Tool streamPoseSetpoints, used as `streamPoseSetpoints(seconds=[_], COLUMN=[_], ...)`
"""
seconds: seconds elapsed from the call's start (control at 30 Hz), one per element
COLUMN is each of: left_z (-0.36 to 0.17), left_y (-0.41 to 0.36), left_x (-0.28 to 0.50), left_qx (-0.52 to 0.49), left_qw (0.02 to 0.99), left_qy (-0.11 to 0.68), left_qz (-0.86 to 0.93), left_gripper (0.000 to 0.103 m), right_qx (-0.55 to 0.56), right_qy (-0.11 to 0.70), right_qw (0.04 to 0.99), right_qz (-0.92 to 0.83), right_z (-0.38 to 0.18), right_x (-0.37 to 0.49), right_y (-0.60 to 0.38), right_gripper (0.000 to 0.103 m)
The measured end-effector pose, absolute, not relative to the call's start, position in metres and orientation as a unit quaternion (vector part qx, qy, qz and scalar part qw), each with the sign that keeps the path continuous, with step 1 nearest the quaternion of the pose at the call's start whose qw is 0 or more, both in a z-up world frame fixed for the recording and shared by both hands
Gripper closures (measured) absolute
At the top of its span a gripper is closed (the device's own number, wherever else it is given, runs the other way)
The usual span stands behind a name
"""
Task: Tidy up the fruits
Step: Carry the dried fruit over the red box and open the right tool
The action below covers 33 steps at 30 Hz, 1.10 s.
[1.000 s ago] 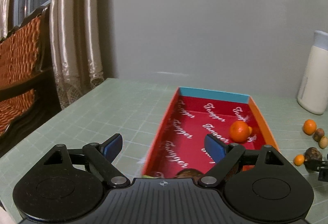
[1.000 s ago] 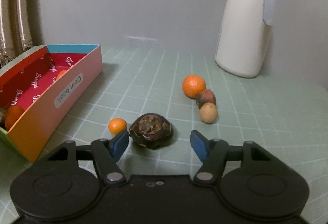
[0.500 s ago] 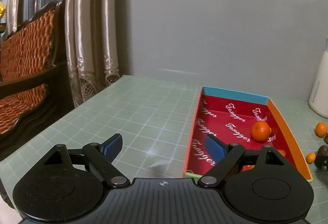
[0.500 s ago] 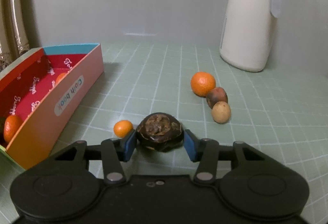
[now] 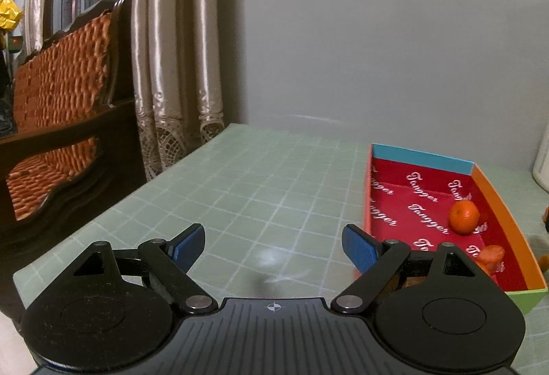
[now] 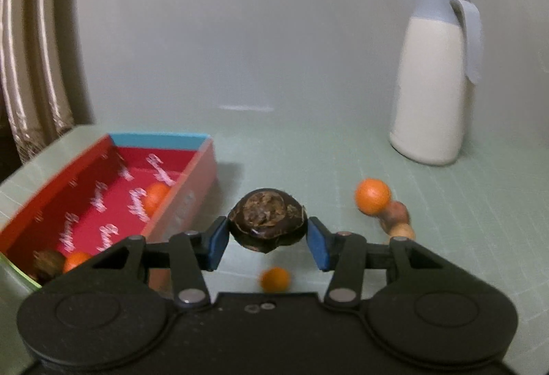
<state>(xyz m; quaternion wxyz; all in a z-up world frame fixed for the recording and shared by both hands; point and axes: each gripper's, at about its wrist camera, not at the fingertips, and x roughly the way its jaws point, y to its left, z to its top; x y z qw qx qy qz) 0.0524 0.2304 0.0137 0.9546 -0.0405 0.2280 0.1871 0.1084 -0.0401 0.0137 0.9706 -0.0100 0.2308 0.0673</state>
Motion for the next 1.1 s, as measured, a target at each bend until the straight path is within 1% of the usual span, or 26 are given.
streamPoseSetpoints(seconds=[0.33,0.6,0.7,0.73,0.77,0.8,0.93,1.1], left_z=[0.01,0.005,0.004,0.004,0.004,0.004,0.006,0.01], left_y=[0.244,0.255,0.26,0.261,0.262,0.262,0.258,0.243], left_x=[0.047,0.044,0.043,0.042,0.042,0.042,0.043,0.048], left_qx=[-0.037,-0.033,-0.036,-0.037,-0.038,-0.04,-0.042,-0.039], left_qw=[0.952,0.948,0.947,0.947,0.947,0.947,0.949,0.953], left_qy=[0.234,0.241,0.243,0.243,0.242,0.241,0.237,0.232], left_qz=[0.194,0.203,0.208,0.209,0.21,0.209,0.202,0.188], left_gripper=[0.016,0.016,0.016,0.016,0.016,0.016,0.016,0.016], right_qx=[-0.005,-0.015,-0.031,-0.039,-0.039,-0.032,-0.005,0.03], right_qy=[0.199,0.209,0.209,0.195,0.18,0.17,0.154,0.142], right_qw=[0.972,0.965,0.963,0.967,0.97,0.971,0.977,0.986], right_qz=[0.125,0.16,0.166,0.158,0.158,0.163,0.144,0.087], right_z=[0.021,0.013,0.009,0.01,0.013,0.016,0.023,0.03], right_x=[0.099,0.101,0.1,0.096,0.093,0.091,0.09,0.093], right_y=[0.011,0.053,0.065,0.067,0.067,0.065,0.044,0.008], right_gripper=[0.055,0.055,0.051,0.042,0.039,0.041,0.041,0.039])
